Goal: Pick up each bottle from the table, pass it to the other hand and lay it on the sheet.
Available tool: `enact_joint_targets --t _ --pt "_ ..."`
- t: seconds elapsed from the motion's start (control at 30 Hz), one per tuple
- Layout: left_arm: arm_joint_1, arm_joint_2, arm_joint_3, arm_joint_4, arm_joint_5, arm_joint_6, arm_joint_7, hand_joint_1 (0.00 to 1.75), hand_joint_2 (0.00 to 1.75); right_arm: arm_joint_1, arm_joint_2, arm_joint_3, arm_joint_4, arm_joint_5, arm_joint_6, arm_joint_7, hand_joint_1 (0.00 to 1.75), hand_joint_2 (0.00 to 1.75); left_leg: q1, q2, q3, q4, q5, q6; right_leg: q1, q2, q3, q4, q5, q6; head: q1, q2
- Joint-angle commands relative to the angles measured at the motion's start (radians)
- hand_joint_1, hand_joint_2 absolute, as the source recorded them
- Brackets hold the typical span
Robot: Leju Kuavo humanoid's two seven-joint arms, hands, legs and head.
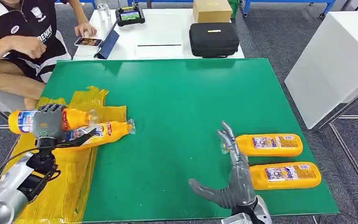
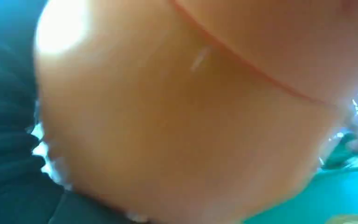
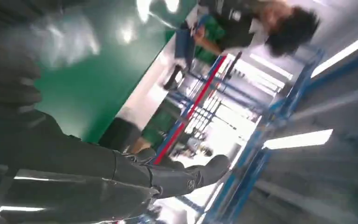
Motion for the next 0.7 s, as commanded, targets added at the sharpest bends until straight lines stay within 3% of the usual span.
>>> enact_joint_targets --t 0.03,0.17,0.7 --pt "0.074 -0.003 0.199 0.029 -0.002 -0.058 -0.023 0.0 1.75 -0.113 0.033 -0.038 0.025 0.044 0.06 0.04 0.0 1.75 0.0 0.001 0.004 -0.001 -0.001 -0.004 0.0 0.0 0.004 -0.001 -0.001 0.0 0.0 0.0" --pt "0.074 -0.003 0.199 0.029 -0.002 -0.058 -0.023 0.0 1.75 -0.113 0.033 -0.038 0.025 0.044 0.06 0.04 0.0 1.75 -0.001 -0.004 0.001 0.0 0.0 -0.002 0.0 -0.005 0.002 -0.001 -0.001 0.0 0.0 0.0" --pt "0.107 -0.019 0.248 0.019 -0.002 -0.068 -0.026 0.0 1.75 -0.118 0.041 -0.055 0.03 0.095 0.069 0.064 0.0 1.75 0.0 -0.004 0.004 -0.001 -0.001 -0.004 0.0 -0.006 0.005 -0.001 -0.001 0.0 0.0 0.0"
